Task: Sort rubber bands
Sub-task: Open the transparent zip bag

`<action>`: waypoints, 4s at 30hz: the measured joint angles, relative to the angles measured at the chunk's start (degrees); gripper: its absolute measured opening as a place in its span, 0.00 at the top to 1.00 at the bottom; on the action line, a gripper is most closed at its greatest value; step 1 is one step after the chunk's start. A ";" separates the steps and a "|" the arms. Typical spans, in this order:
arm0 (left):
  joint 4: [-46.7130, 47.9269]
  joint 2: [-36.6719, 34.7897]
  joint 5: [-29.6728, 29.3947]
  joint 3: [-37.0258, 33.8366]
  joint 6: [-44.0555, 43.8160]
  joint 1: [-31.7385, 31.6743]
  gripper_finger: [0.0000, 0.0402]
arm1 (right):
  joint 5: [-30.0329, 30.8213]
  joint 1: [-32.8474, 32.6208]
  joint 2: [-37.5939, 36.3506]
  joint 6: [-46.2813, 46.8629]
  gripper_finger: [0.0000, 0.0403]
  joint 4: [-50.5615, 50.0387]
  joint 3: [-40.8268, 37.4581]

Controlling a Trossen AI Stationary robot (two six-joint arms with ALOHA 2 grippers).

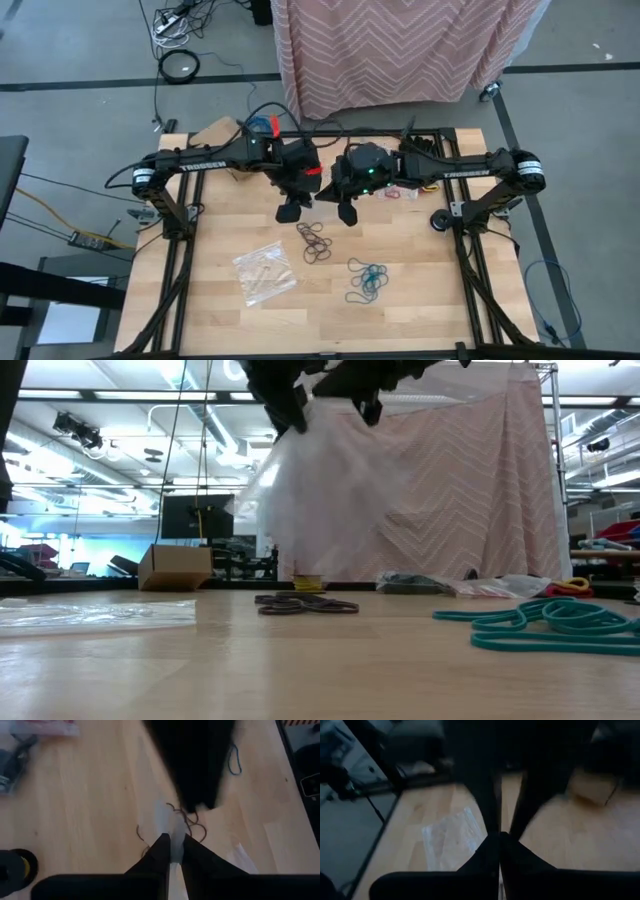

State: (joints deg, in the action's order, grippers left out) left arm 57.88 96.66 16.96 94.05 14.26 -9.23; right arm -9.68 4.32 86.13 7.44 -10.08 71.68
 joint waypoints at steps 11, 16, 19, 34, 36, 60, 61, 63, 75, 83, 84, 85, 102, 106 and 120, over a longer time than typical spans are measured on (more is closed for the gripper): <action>-2.00 0.09 0.89 -0.75 -1.46 0.00 0.89 | -0.72 -0.05 -1.91 -3.81 1.00 -5.71 -0.03; -2.41 0.05 1.30 -0.75 -1.71 0.26 0.89 | -3.92 -0.24 -1.93 -5.93 0.91 -4.31 -0.06; -4.06 0.03 2.23 -0.75 -2.86 0.37 0.89 | -3.88 -0.22 -1.88 -6.19 0.82 -3.93 -0.09; -6.95 -0.04 3.27 1.64 -4.33 0.79 0.89 | -1.90 -0.09 -1.88 -3.58 0.84 -4.71 -0.70; -6.94 -0.06 3.16 1.74 -4.33 0.79 0.89 | -1.98 -0.07 -1.88 -3.57 0.93 -4.81 -0.70; -3.00 -0.06 -5.06 -1.19 1.67 2.33 0.90 | -2.11 -0.16 -2.22 3.33 1.00 -4.29 -0.68; -2.38 -0.06 -5.16 -1.20 2.12 2.85 0.90 | -1.64 -0.02 -2.23 3.17 1.00 -4.42 -0.68; -1.50 -0.14 -8.85 -1.20 4.36 4.33 0.92 | -1.43 0.02 -2.23 2.11 1.00 -4.91 -0.68; -20.15 2.28 -17.16 -6.33 11.04 7.43 0.90 | 10.40 -0.50 -2.46 7.63 1.00 -23.22 -1.78; -17.14 10.32 -2.28 -6.37 10.87 7.71 0.88 | 5.30 -2.21 -4.60 16.71 1.00 -13.94 -16.09; -15.91 11.92 -1.02 -6.34 10.78 7.82 0.84 | 4.06 -2.42 -4.67 18.22 0.99 -11.51 -18.21; -14.37 13.42 0.61 -6.30 10.68 7.91 0.81 | 2.66 -2.61 -4.70 19.33 0.98 -8.22 -20.26; -8.67 9.47 8.89 -6.46 -1.04 7.83 0.58 | 2.62 -0.99 -4.70 18.74 0.61 24.90 -37.89; -22.09 2.16 10.77 -15.58 -13.50 6.12 0.58 | 2.72 3.96 -4.70 13.99 0.58 21.98 -36.09; -63.10 -25.63 -7.65 -49.39 -44.86 6.41 0.58 | -10.65 14.50 1.16 9.41 0.59 18.81 -34.02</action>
State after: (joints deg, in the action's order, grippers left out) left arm -5.22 71.03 9.32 44.65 -30.60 -2.82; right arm -20.33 18.82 87.29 16.85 8.72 37.66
